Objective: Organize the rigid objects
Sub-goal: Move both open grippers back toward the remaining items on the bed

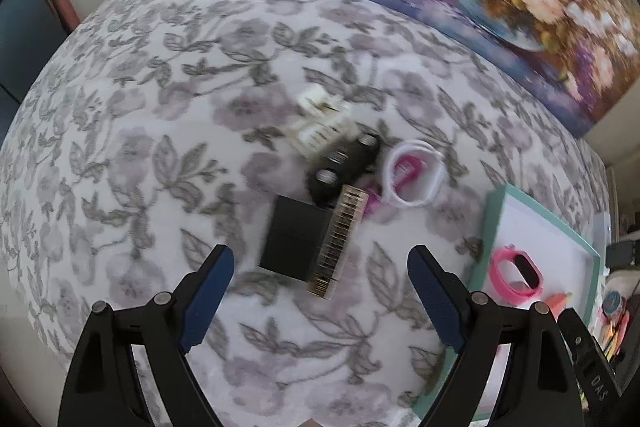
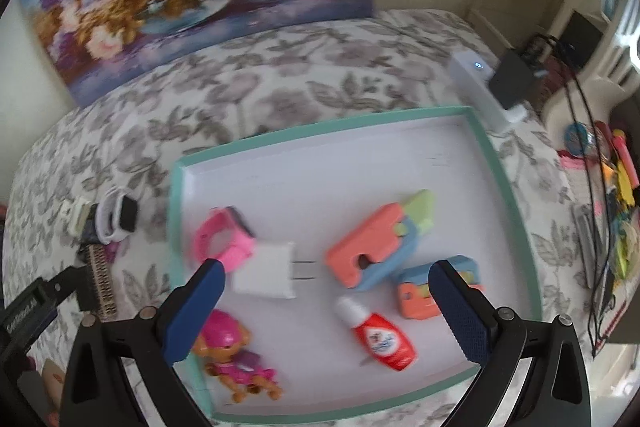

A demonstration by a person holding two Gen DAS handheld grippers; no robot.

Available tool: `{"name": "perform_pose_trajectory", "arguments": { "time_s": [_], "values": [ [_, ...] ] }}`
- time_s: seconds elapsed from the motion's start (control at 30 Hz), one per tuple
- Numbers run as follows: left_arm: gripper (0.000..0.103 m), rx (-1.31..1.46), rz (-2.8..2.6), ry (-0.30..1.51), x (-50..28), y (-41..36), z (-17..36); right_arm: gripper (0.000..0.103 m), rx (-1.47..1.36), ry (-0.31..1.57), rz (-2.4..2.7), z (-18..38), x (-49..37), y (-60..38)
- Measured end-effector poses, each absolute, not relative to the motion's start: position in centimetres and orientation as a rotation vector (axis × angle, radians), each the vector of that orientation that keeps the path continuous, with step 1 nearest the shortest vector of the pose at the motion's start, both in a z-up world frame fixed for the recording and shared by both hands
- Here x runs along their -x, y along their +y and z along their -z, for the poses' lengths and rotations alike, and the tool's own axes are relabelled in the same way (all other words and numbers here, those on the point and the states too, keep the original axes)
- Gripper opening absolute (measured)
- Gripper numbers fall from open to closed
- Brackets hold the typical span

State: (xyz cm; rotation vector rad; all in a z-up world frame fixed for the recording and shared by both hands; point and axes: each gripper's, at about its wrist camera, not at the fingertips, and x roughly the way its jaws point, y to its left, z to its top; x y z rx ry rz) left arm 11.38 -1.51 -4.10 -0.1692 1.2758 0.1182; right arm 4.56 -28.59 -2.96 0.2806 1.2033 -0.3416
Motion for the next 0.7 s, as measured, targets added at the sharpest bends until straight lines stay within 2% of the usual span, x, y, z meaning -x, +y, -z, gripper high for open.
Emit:
{"name": "perform_pose_trajectory", "arguments": {
  "time_s": [0.7],
  "values": [
    [0.089, 0.231, -0.318, 1.222, -11.6, 9.5, 3.0, 0.103, -0.153, 1.191, 0.081, 3.6, -8.4, -15.4]
  ]
}}
